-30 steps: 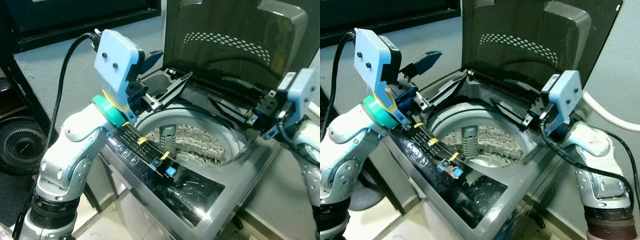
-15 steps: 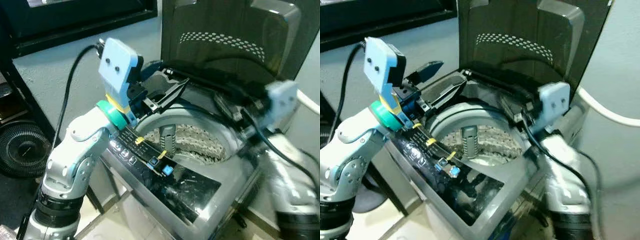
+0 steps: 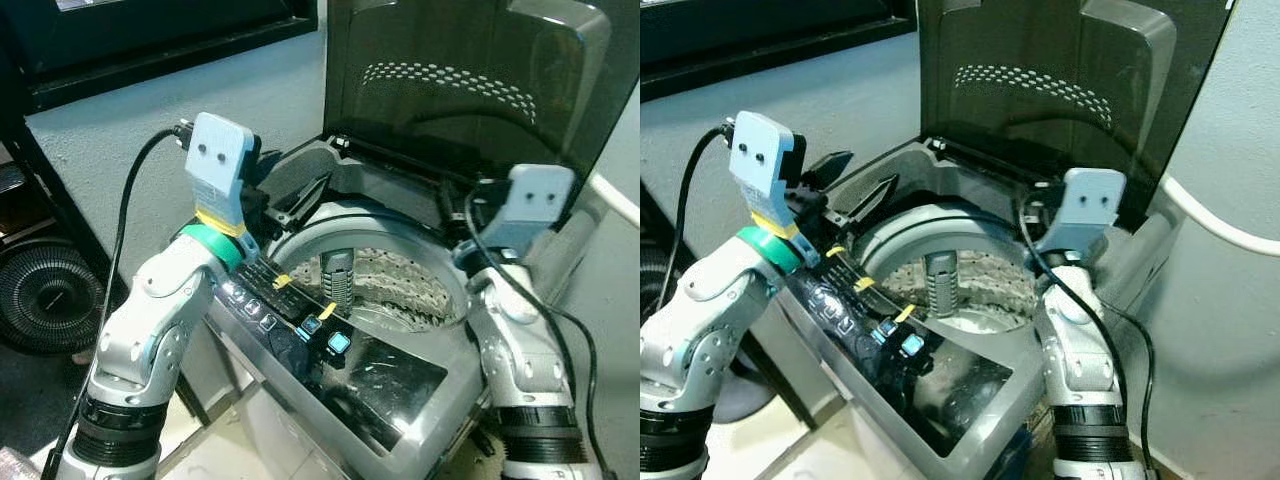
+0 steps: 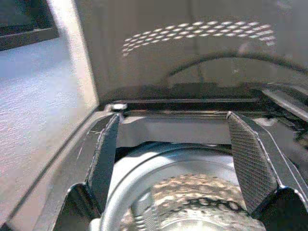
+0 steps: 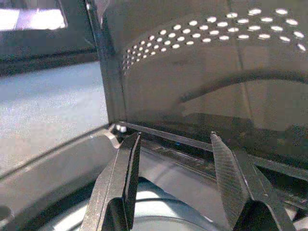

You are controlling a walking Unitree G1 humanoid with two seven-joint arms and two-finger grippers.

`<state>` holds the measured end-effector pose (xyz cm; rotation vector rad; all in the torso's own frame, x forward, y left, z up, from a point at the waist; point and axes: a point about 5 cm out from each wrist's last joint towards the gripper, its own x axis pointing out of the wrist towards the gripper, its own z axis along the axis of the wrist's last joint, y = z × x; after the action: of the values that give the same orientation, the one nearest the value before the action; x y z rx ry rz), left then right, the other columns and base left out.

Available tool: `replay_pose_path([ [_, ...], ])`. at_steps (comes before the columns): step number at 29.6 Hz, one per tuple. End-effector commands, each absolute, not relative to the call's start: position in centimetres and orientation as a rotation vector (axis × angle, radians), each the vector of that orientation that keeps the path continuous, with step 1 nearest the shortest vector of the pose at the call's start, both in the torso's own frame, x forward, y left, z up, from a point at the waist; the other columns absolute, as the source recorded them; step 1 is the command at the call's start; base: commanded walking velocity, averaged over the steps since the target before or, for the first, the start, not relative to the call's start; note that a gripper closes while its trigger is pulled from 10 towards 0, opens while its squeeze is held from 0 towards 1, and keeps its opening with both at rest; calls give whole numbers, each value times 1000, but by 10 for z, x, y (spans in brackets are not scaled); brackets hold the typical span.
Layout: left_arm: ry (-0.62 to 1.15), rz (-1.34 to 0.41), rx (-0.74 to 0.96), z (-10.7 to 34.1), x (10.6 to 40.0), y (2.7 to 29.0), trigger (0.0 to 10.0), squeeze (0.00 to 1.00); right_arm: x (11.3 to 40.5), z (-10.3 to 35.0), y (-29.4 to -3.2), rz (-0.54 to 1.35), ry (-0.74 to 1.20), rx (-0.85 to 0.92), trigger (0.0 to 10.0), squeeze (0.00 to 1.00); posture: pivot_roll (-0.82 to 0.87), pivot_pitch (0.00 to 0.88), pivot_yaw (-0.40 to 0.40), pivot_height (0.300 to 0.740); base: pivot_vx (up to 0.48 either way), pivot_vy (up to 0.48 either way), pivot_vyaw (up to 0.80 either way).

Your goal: Clothes washing

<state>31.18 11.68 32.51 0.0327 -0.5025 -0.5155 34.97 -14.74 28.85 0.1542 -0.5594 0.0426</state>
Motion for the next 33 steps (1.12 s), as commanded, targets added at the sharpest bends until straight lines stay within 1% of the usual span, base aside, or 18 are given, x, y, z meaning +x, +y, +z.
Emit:
replay_pose_path([
  [1,-493,-448,37,321,315,129,10000,0,352,284,-140,52,-544,197,10000,0,-5,58,97,740,0,0,0],
  [2,-491,-411,44,321,317,136,10000,0,354,283,-131,62,-536,237,10000,0,-4,51,97,740,0,0,0],
  [10,-478,-359,56,319,323,143,10000,0,355,280,-119,95,-530,257,10000,0,-2,31,101,740,0,0,0],
  [17,-452,-349,58,316,325,144,10000,0,356,277,-116,104,-525,267,10000,0,-1,24,99,740,0,0,0],
  [20,-432,-329,51,312,327,145,10000,0,356,276,-116,107,-520,266,10000,0,-2,20,96,740,0,0,0],
  [22,-412,-286,42,308,329,150,10000,0,357,274,-115,112,-512,265,10000,0,-1,19,88,740,0,0,0],
  [24,-412,-286,42,308,329,150,10000,0,357,274,-115,112,-512,265,10000,0,-1,19,88,740,0,0,0],
  [25,-411,-253,48,307,331,154,10000,0,359,273,-115,118,-507,261,10000,0,1,24,78,740,0,0,0],
  [33,-421,-240,40,307,332,157,10000,0,360,272,-114,124,-504,260,10000,0,1,31,77,740,0,0,0],
])
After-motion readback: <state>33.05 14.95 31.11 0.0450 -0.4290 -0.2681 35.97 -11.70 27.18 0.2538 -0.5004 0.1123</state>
